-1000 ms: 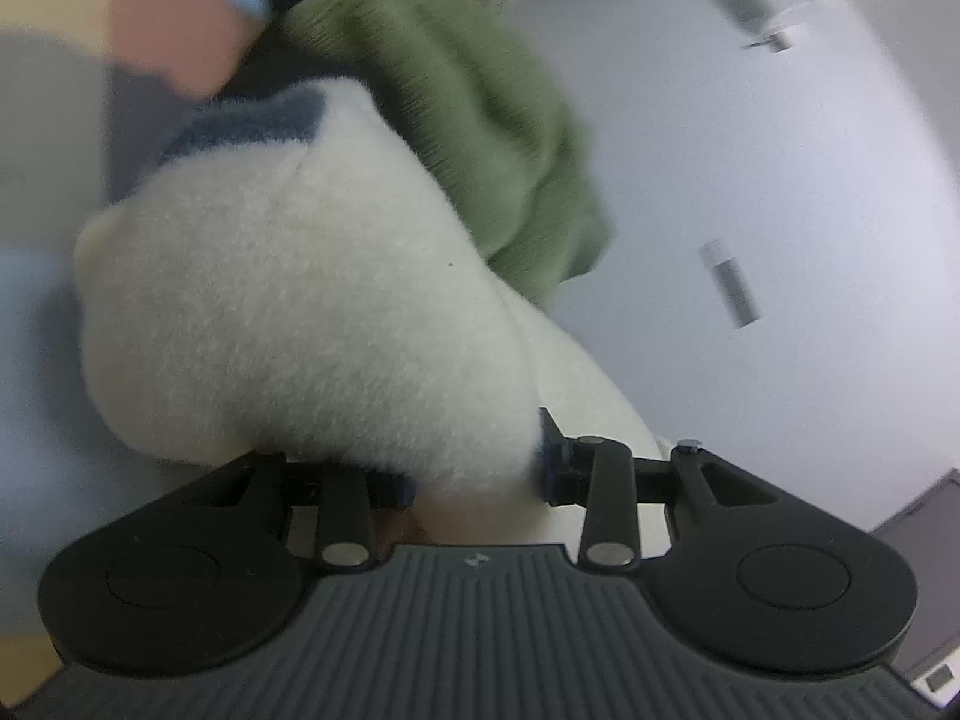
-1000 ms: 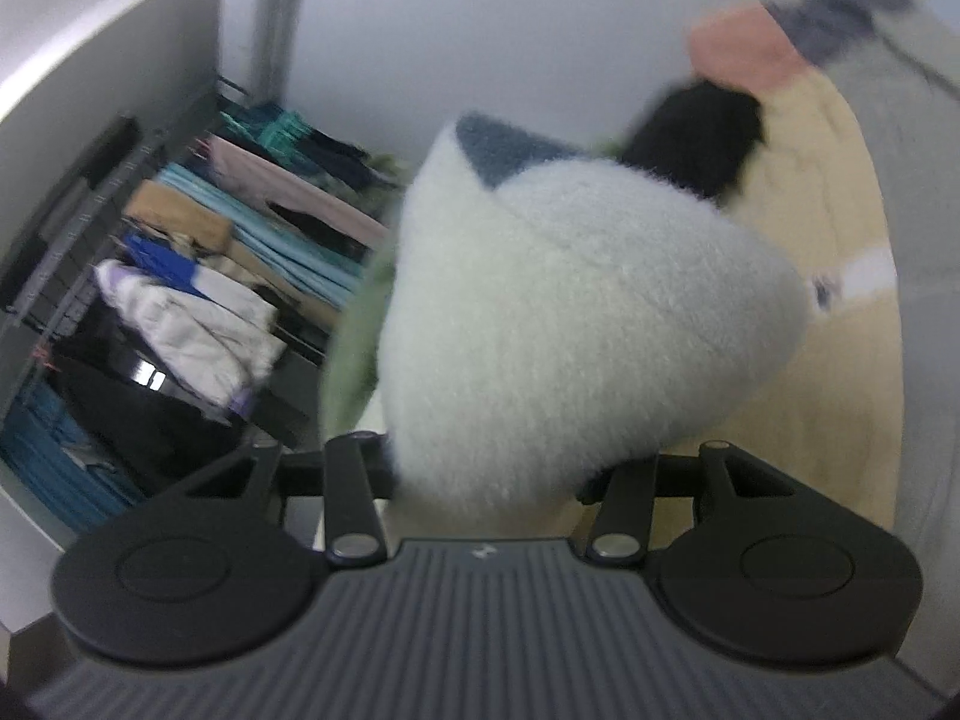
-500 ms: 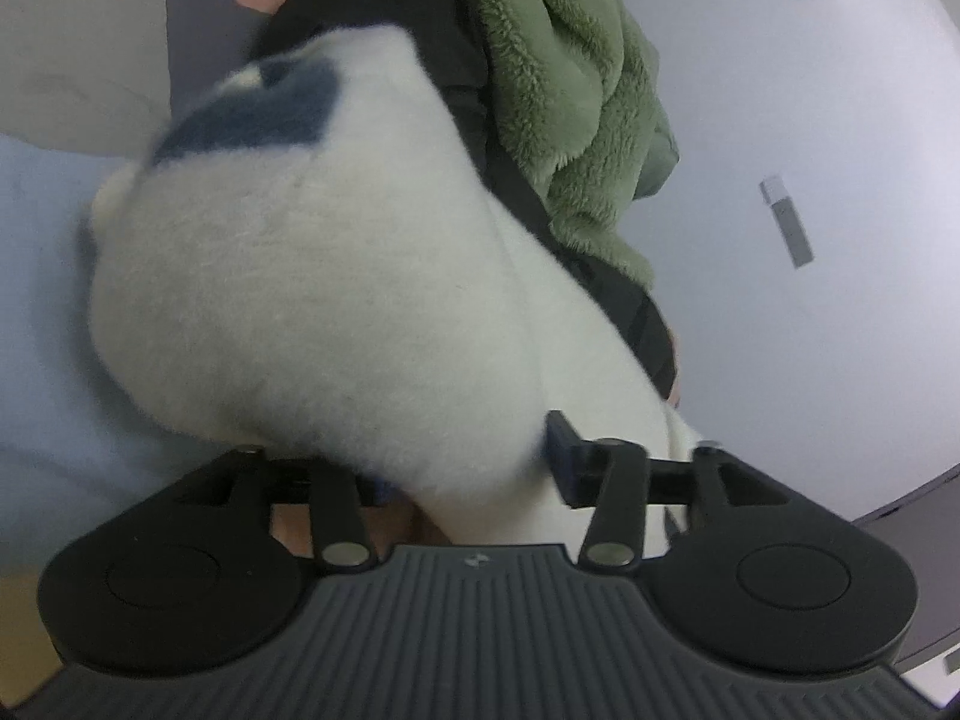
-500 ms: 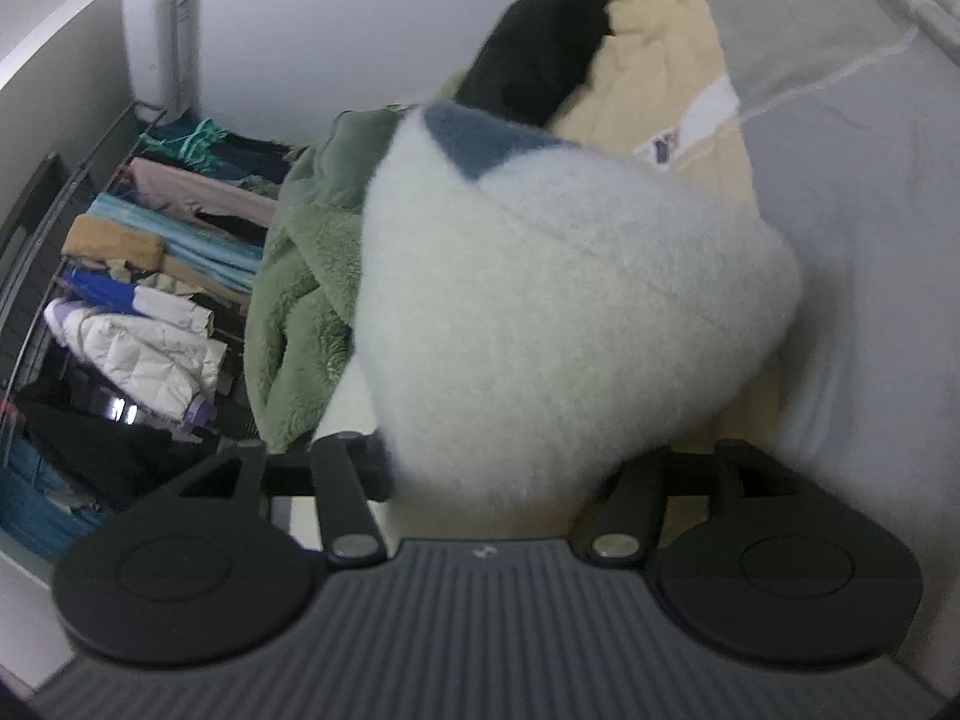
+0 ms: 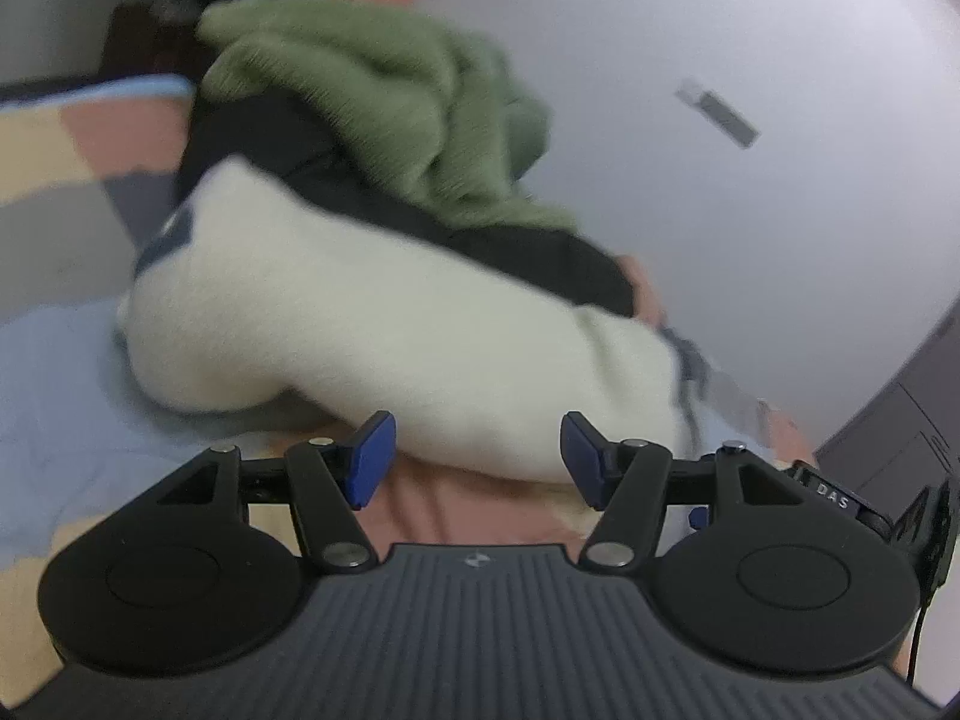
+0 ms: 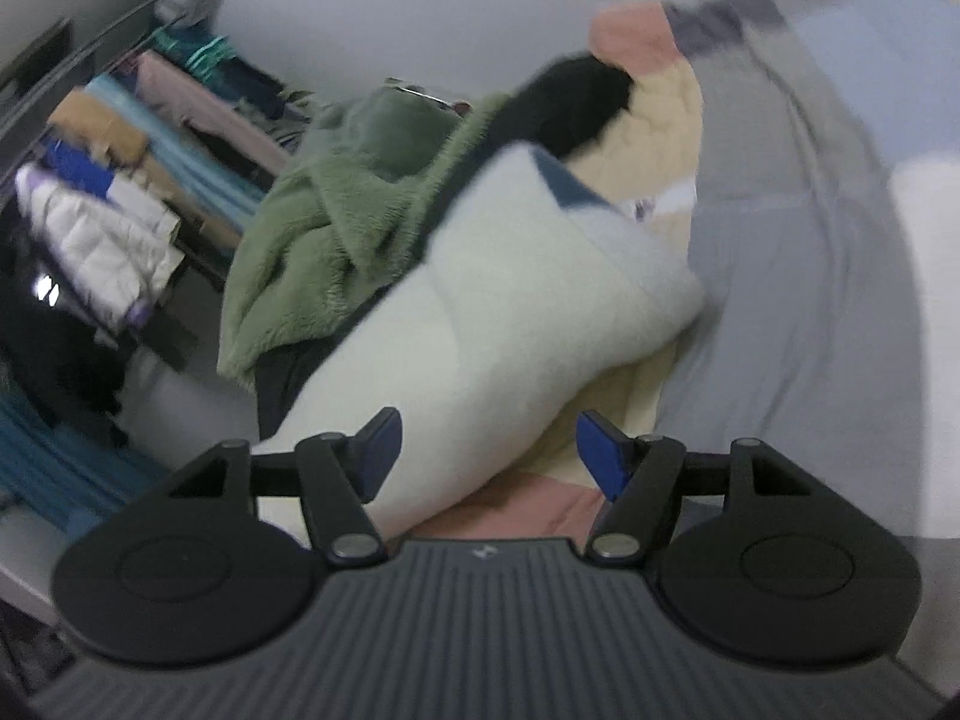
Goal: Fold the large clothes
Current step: 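Lower the rolled sweater onto the quilt and open both grippers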
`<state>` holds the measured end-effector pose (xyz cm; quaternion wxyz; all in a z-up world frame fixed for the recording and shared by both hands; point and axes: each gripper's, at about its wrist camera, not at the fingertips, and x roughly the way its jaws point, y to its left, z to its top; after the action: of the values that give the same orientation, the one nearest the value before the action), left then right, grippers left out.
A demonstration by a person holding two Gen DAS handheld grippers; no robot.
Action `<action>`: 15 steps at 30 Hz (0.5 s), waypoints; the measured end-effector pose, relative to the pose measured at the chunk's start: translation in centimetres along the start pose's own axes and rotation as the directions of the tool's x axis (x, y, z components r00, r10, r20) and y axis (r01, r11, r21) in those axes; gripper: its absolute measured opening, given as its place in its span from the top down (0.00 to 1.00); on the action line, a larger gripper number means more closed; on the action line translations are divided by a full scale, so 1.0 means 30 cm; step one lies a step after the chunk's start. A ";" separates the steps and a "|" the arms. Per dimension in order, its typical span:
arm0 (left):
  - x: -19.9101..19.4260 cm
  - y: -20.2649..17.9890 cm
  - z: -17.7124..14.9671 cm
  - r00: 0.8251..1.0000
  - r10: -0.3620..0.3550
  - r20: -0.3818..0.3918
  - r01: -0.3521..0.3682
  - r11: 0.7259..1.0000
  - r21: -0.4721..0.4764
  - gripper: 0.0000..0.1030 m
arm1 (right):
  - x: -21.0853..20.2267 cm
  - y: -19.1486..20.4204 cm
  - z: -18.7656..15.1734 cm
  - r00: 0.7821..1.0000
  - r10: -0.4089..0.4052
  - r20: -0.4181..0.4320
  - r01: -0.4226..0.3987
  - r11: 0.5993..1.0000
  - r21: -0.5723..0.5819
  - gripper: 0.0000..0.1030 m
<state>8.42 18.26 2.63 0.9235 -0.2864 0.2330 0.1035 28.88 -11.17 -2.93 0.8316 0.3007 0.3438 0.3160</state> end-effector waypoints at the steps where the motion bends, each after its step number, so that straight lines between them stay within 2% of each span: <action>1: -0.038 -0.028 -0.003 1.000 -0.007 0.018 0.006 1.000 0.029 0.36 | -0.038 0.025 0.003 1.000 -0.006 0.011 0.006 1.000 -0.031 0.34; 6: -0.197 -0.154 -0.028 0.996 -0.014 0.085 -0.001 0.984 0.180 0.36 | -0.207 0.137 0.003 0.997 0.015 0.080 -0.003 0.989 -0.148 0.34; 15: -0.415 -0.266 -0.169 0.991 -0.030 0.134 -0.009 0.958 0.288 0.35 | -0.460 0.296 -0.079 0.981 0.046 0.187 0.029 0.924 -0.380 0.34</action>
<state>-1.71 8.11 8.88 0.9697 -0.1424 0.1802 0.0830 16.44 -15.10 7.33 0.9020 0.1639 0.1925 0.3499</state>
